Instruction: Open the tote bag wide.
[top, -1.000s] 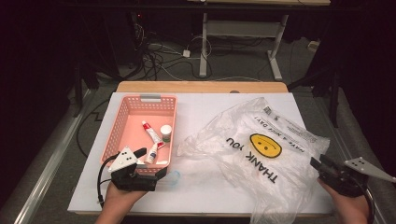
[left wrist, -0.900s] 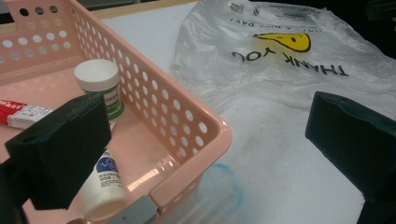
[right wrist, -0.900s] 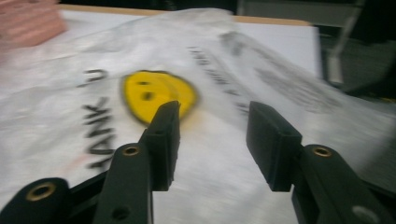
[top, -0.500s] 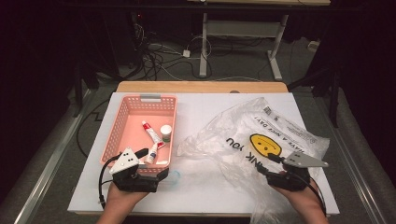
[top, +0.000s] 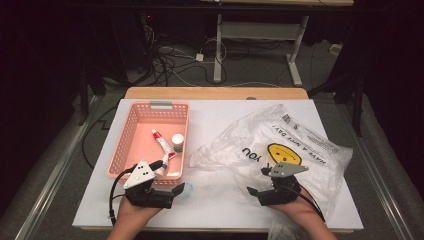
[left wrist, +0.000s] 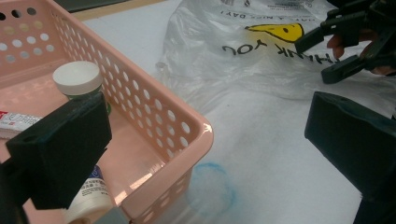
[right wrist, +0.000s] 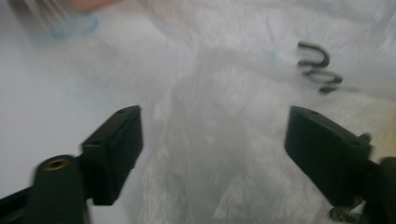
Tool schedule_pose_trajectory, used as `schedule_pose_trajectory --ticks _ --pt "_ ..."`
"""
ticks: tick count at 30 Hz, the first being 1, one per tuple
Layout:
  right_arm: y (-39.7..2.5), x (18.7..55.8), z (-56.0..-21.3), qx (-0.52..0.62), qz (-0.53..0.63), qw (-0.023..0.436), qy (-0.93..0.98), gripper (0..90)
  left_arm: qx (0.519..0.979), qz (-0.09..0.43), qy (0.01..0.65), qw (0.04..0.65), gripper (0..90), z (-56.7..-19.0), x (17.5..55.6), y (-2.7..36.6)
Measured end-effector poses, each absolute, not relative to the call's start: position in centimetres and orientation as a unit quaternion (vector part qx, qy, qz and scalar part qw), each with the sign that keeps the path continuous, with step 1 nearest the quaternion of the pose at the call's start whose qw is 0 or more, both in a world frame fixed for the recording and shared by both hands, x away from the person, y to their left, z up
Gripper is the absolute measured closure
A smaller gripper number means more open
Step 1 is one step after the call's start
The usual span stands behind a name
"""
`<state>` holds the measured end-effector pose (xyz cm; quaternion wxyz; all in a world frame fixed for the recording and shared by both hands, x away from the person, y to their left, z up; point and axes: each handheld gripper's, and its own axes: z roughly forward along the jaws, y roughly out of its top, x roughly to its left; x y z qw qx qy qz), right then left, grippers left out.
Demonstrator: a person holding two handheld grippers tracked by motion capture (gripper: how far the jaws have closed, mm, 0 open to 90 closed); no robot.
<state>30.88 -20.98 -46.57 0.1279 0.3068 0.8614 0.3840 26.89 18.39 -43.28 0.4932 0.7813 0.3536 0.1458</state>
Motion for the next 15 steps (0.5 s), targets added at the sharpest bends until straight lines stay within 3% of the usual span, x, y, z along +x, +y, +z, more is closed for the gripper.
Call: schedule_pose_trajectory --ticks 2,11,15 --pt "-20.8 30.8 -47.1 0.298 0.364 0.129 0.873 37.6 0.78 0.147 0.353 0.495 0.0 -43.2 26.8 18.4" --pt "-21.7 32.2 -47.1 0.324 0.349 0.162 0.864 66.0 0.776 0.147 0.356 0.499 0.0 -43.1 26.8 18.7" --pt "-22.3 32.3 -47.1 0.322 0.357 0.139 0.866 66.4 0.772 0.149 0.36 0.502 0.0 -42.9 26.8 19.2"
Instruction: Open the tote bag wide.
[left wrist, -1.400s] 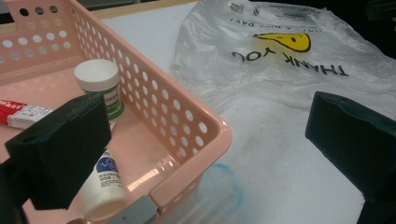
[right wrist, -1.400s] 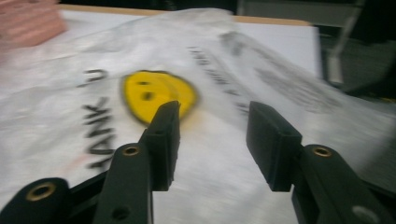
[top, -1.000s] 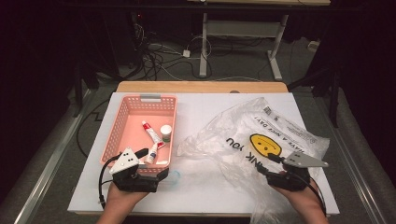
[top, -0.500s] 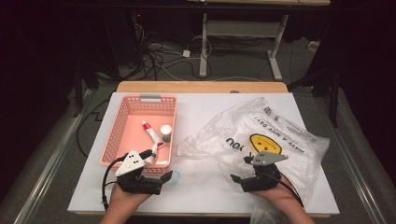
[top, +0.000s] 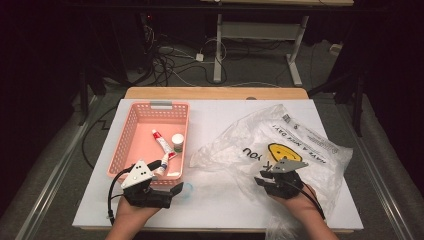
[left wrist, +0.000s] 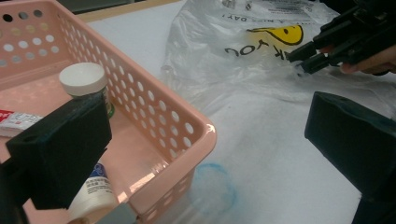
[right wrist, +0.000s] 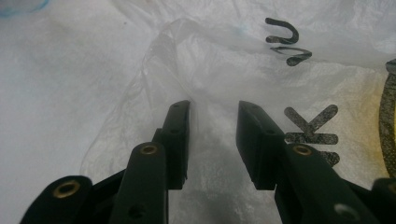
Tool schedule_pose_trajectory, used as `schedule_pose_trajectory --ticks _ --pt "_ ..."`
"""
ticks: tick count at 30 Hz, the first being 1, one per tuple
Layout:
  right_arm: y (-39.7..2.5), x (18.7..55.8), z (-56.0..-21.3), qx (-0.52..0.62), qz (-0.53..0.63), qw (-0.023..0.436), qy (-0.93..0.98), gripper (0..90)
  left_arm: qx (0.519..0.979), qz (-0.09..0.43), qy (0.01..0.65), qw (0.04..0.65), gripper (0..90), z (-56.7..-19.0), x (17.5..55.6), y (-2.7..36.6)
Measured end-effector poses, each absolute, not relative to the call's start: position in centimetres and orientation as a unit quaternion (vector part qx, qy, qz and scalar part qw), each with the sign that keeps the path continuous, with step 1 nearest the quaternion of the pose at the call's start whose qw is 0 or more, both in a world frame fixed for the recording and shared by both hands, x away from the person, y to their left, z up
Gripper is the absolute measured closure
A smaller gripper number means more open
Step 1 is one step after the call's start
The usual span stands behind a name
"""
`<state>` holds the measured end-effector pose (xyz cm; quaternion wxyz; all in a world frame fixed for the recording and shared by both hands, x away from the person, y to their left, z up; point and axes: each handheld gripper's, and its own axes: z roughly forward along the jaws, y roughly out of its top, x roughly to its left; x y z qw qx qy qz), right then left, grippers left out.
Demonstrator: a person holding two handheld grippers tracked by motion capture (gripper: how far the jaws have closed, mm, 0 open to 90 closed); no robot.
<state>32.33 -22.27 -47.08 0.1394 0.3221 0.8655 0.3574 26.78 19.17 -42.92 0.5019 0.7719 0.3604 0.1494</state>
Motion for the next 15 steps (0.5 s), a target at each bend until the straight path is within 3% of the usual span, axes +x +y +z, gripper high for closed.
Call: schedule_pose_trajectory --ticks 7,15 --pt "-21.4 31.6 -47.9 0.286 0.351 0.11 0.885 62.6 0.772 0.149 0.363 0.5 0.0 -42.9 26.9 19.3" --pt "-21.2 31.8 -48.1 0.289 0.35 0.128 0.882 86.8 0.768 0.149 0.368 0.503 0.0 -42.8 26.9 19.7"
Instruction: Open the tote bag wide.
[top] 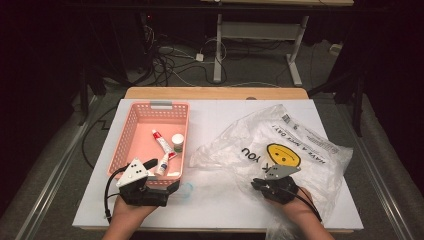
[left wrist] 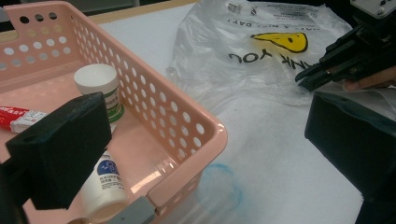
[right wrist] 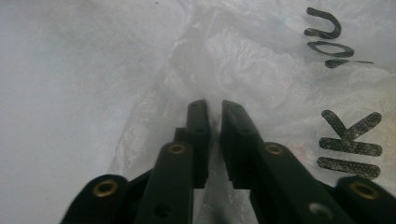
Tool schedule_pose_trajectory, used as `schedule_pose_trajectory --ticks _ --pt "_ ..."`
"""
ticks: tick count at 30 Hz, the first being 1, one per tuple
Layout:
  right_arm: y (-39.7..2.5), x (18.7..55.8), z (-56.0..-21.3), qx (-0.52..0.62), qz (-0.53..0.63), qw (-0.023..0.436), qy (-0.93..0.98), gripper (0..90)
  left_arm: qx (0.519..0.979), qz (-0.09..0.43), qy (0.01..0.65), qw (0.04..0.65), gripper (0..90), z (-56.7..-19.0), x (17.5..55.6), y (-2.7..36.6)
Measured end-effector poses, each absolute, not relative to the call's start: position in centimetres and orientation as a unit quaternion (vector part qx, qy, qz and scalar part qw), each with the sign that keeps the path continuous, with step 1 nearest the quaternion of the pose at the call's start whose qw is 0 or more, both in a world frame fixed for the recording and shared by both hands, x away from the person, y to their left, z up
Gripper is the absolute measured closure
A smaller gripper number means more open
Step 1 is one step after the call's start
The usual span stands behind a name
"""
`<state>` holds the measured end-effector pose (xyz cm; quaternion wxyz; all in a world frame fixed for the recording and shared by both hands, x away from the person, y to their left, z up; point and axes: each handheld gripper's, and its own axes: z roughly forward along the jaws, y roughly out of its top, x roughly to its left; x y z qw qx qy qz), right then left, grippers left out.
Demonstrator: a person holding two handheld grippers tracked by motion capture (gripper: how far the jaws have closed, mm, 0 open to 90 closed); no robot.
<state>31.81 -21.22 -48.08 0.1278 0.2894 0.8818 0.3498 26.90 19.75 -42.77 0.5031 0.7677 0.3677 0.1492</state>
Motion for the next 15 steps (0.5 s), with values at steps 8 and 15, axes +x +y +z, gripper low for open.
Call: schedule_pose_trajectory --ticks 8,15 --pt "-22.0 31.9 -47.7 0.301 0.381 0.135 0.864 90.0 0.769 0.15 0.368 0.5 0.0 -42.6 26.9 19.9" --pt "-23.1 31.9 -46.5 0.331 0.425 0.148 0.83 90.0 0.767 0.149 0.371 0.502 0.0 -42.8 27.0 20.0"
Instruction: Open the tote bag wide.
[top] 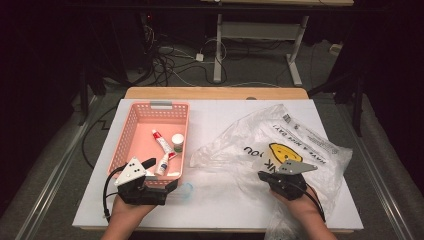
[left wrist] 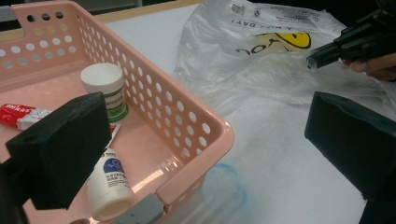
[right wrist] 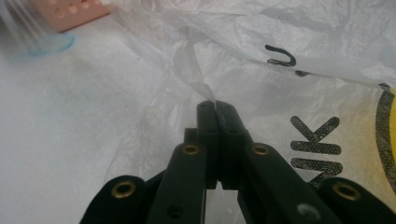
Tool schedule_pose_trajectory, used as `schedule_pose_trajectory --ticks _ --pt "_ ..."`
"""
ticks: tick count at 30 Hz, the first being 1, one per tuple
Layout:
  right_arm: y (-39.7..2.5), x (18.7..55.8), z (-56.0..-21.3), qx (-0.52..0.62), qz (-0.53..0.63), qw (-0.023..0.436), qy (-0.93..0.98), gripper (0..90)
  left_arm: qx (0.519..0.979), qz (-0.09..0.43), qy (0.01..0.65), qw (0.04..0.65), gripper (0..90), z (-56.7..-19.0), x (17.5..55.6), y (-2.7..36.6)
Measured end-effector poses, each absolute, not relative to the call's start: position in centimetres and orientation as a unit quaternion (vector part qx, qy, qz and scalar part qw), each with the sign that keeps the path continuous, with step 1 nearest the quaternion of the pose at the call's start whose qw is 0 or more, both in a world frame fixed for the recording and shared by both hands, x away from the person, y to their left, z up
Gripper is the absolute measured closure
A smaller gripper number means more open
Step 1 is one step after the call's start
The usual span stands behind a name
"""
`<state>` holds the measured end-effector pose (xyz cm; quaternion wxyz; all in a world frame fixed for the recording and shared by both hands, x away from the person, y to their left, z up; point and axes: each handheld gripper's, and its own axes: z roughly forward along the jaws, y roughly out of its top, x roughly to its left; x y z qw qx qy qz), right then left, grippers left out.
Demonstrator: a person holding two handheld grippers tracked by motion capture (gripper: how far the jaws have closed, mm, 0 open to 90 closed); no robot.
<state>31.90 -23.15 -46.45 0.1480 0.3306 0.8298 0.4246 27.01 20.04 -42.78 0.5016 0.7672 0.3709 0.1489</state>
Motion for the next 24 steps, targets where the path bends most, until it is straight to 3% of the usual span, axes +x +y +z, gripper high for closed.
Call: schedule_pose_trajectory --ticks 14,24 --pt "-24.0 32.2 -45.5 0.342 0.447 0.161 0.811 90.0 0.766 0.152 0.372 0.501 0.0 -42.8 27.1 20.1" --pt "-24.4 32.5 -44.1 0.348 0.47 0.196 0.787 90.0 0.759 0.163 0.369 0.511 0.0 -42.8 26.9 20.3"
